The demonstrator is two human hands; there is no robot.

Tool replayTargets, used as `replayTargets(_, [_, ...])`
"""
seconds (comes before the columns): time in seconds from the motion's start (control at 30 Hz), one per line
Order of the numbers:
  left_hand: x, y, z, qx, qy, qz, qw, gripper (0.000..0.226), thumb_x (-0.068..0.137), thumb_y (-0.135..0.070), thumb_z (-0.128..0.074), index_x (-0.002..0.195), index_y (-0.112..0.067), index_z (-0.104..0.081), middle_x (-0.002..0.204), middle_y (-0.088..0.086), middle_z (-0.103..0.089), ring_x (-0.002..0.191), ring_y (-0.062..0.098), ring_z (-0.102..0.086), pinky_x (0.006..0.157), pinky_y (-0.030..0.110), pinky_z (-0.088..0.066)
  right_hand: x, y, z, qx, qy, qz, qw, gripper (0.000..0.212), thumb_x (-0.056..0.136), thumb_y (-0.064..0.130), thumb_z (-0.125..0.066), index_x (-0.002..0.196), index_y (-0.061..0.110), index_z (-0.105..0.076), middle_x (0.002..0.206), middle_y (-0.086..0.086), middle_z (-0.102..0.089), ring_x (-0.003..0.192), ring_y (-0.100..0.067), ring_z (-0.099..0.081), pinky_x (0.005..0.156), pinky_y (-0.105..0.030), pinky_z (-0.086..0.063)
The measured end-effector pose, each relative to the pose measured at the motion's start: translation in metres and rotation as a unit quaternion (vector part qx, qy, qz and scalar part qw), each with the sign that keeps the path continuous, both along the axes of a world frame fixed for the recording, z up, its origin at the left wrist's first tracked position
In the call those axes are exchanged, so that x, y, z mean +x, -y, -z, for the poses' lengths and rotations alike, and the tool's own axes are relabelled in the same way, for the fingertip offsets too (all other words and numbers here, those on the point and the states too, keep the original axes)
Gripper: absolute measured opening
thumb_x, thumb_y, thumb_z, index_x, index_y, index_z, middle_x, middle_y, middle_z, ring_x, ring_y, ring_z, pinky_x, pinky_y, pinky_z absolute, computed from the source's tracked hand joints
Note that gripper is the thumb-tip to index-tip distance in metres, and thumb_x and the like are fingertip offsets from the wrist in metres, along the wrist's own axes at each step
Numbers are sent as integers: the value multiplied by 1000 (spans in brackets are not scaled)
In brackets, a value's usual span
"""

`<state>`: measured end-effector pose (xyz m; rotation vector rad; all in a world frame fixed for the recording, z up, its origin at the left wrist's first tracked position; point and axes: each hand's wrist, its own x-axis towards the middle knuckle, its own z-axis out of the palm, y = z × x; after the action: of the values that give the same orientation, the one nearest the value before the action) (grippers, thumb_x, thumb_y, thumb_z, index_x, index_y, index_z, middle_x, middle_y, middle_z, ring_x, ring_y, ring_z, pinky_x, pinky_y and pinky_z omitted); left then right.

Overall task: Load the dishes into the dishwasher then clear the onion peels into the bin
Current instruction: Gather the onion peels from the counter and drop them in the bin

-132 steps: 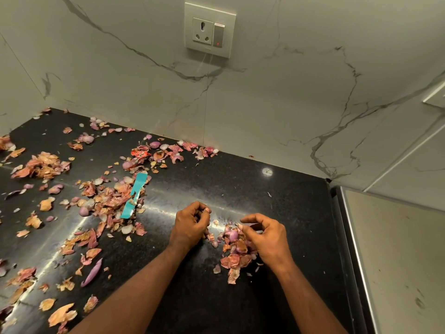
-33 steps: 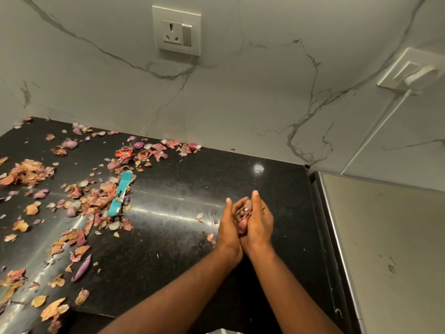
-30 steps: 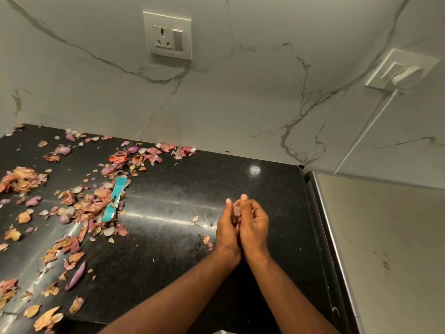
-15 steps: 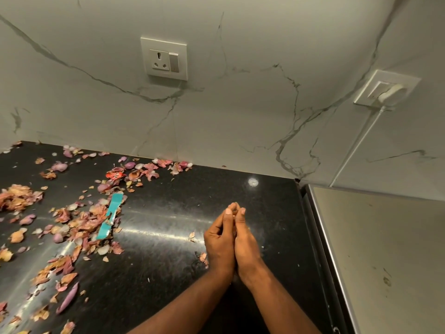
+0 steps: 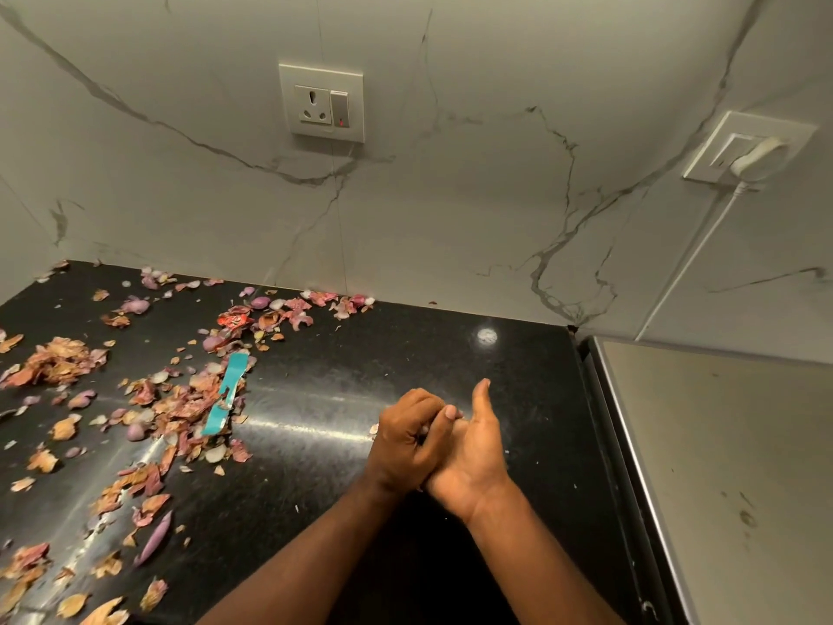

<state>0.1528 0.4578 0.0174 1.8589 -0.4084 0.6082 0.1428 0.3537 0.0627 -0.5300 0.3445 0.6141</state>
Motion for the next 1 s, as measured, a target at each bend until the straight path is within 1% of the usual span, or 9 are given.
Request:
replayTargets(0.27, [19,-10,7,133,5,-75,988,45,101,-30,-61,63,-21,-38,60,-9,-35,55,8,-32,54,27,-28,-14,-2,4,-32,26,-99,994,105,88,87,-42,148,3,-54,154,-23,-50,142,-35,-51,124,-48,-34])
replayTargets(0.37, [26,-23,13,19,-132,-122,983,55,102,-30,-63,58,-14,-35,50,-8,-31,48,6,-30,49,28,-27,-14,1,3,-150,62,-135,977,85,97,78,-34,144,12,-61,140,-17,-65,132,-29,-61,116,-42,-45])
replayTargets(0.47, [30,-54,28,-77,-206,-174,960,58,99,-40,-59,57,-3,-46,49,-1,-38,46,10,-37,48,35,-32,-6,18,7,-216,60,-78,971,64,101,55,-48,136,4,-65,135,-17,-68,130,-27,-63,112,-38,-49])
replayTargets(0.63, [17,-88,55,-207,-256,-223,917,57,105,-26,-55,49,-23,-46,48,-5,-39,45,16,-35,51,31,-30,2,51,34,-138,-46,111,983,37,105,7,-53,133,-15,-58,122,-32,-69,113,-37,-70,79,-32,-65])
replayTargets(0.73, [16,-89,54,-243,-256,-216,910,56,106,-23,-54,51,-24,-43,50,-3,-38,47,16,-33,51,32,-28,3,53,43,-280,11,107,954,25,105,3,-53,121,-5,-69,117,-22,-75,113,-32,-72,90,-34,-62])
replayTargets(0.8, [15,-88,51,-233,-255,-210,915,52,106,-21,-54,55,-21,-45,51,2,-38,48,18,-34,50,34,-30,-1,45,51,-496,141,49,856,26,106,8,-53,122,13,-73,121,-6,-75,119,-19,-69,104,-35,-56])
replayTargets(0.87, [13,-89,51,-229,-250,-204,918,50,106,-22,-54,57,-16,-47,53,5,-38,49,20,-35,50,35,-31,-8,39,67,-690,279,-32,667,37,108,25,-52,145,23,-59,150,4,-55,141,-13,-50,122,-41,-37])
replayTargets(0.9, [12,-90,52,-234,-249,-199,918,49,106,-25,-55,58,-16,-47,53,6,-38,49,20,-35,50,36,-31,-10,36,77,-741,322,-79,584,50,109,36,-46,157,23,-41,165,4,-34,155,-16,-28,129,-43,-21])
replayTargets(1.0, [6,-94,53,-263,-259,-186,911,48,102,-34,-55,58,-18,-46,54,7,-37,49,21,-33,48,38,-30,-21,19,105,-795,330,-192,470,79,106,62,-23,164,17,6,169,-3,19,157,-18,20,126,-38,11])
